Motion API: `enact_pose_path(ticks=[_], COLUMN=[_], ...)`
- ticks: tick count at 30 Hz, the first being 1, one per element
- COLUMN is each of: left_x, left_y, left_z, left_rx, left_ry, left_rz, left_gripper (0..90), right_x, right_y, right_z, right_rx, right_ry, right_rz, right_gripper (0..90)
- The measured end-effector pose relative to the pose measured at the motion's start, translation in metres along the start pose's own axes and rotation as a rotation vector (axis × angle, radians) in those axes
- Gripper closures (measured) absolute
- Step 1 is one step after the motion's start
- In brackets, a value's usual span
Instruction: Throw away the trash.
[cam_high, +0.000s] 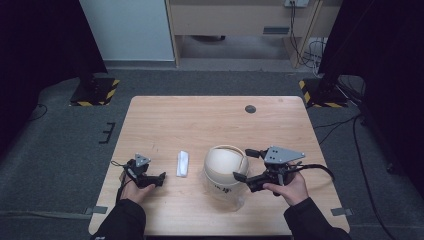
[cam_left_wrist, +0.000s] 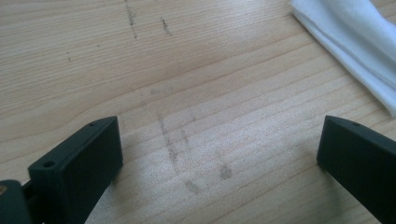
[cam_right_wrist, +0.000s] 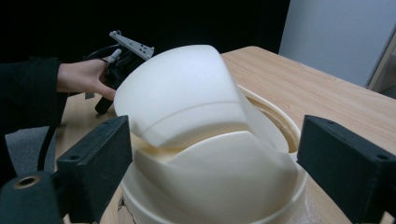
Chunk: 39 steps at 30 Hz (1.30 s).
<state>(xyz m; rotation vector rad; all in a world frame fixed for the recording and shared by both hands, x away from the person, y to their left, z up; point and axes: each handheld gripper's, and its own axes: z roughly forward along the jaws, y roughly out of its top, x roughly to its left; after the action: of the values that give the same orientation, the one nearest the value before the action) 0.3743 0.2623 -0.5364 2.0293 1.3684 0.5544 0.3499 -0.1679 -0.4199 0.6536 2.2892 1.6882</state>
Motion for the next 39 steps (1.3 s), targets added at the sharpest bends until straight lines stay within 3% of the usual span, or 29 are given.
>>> enact_pose_path(ticks=[6,15,18,22,32,39], left_x=[0.0,0.0,0.0,0.0,0.0,0.0], left_y=[0.0,0.0,0.0,0.0,0.0,0.002], left_z=[0.0,0.0,0.0,0.0,0.0,-0.001], left_rx=[0.0,0.0,0.0,0.0,0.0,0.012], left_ry=[0.0,0.0,0.0,0.0,0.0,-0.006], left_rz=[0.0,0.0,0.0,0.0,0.0,0.001], left_gripper=[0.0,0.0,0.0,0.0,0.0,1.5], right_x=[-0.004,0.001,0.006,0.007,0.001,-0.005], right_y=[0.005,0.001,0.0,0.002,0.014,0.021], right_z=[-0.002,0.002,0.008,0.011,0.01,0.007], right_rx=[-0.028,-0.047,-0.016,-0.015,-0.073,-0.123], right_ry=[-0.02,-0.006,-0.009,-0.011,-0.014,-0.043], right_rz=[0.019,0.025,-0.009,-0.017,0.023,0.045], right_gripper=[10.1,9.3,7.4,9.2,8.5,12.7])
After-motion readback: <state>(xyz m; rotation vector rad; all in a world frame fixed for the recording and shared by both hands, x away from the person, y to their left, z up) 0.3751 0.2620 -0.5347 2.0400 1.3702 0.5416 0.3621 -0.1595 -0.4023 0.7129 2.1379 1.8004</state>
